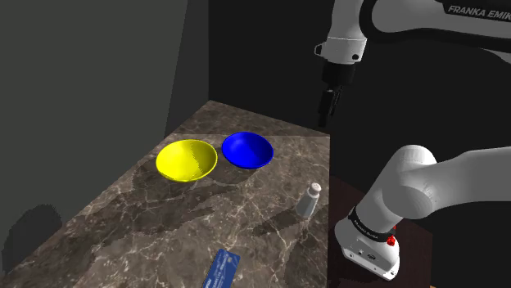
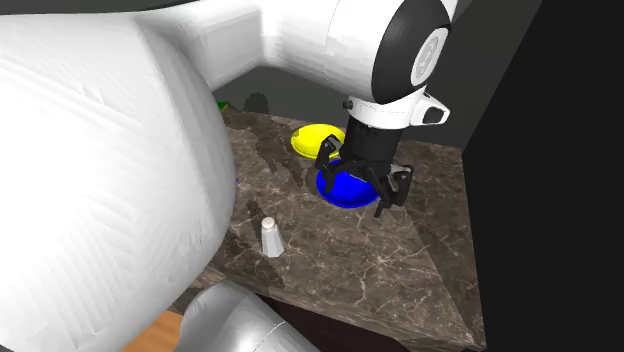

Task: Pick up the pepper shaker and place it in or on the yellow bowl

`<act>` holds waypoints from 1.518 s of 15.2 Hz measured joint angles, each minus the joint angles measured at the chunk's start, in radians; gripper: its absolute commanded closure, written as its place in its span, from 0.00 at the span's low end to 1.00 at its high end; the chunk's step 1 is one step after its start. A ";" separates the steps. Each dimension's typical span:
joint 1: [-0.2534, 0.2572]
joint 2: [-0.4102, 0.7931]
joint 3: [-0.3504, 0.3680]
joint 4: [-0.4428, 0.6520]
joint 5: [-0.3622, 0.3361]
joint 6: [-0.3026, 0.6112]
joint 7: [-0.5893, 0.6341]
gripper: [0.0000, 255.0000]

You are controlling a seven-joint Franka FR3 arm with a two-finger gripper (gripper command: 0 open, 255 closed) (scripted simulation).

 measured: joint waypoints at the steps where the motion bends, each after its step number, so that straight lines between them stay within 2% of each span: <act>1: 0.000 0.000 0.000 0.000 0.000 0.000 0.000 0.00; 8: 0.050 -0.076 0.114 -0.120 0.122 0.031 0.134 0.00; 15: 0.126 -0.108 0.273 -0.204 0.298 0.086 0.298 0.00; 23: 0.158 -0.139 0.324 -0.316 0.358 0.168 0.315 0.00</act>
